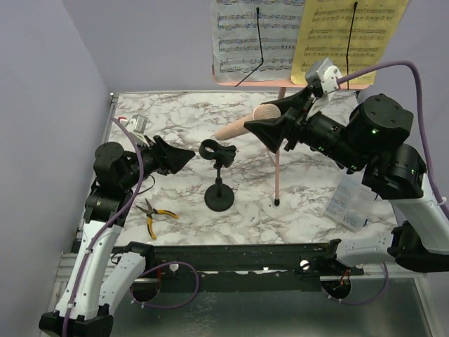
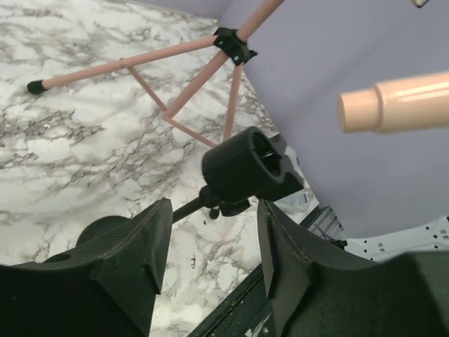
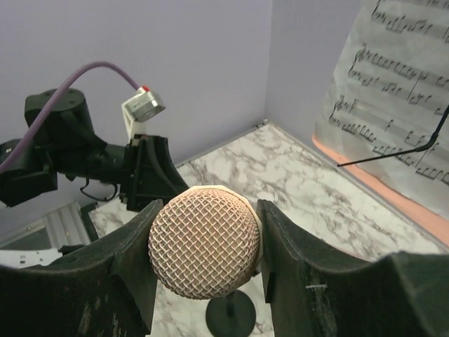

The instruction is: Set up the instrument practice props

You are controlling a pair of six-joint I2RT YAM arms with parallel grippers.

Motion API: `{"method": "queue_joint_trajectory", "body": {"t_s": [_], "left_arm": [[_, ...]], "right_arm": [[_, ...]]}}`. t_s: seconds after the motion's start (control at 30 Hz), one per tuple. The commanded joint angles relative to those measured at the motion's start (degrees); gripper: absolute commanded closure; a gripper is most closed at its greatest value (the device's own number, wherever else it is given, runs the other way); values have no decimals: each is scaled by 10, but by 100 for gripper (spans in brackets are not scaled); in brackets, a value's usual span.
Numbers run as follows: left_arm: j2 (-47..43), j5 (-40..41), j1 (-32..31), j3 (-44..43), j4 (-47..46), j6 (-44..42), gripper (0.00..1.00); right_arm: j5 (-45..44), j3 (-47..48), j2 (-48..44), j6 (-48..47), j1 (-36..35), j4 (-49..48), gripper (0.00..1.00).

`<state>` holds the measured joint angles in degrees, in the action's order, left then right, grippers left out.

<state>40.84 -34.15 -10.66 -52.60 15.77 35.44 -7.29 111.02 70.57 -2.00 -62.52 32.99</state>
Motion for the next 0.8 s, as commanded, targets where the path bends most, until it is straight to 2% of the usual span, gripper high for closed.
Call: {"method": "queue_joint_trajectory", "body": {"t_s": [0.0,0.3,0.77], "left_arm": [[33,24,-2,-7,35,10,47],[68,13,-2,-10,31,20,55],[99,-14,-2,-10,8,30,56]], "right_arm": [[15,41,33,18,-1,107,100],[29,39,64,10,-1,80,100],[32,61,90,-2,-1,74,100]]}}
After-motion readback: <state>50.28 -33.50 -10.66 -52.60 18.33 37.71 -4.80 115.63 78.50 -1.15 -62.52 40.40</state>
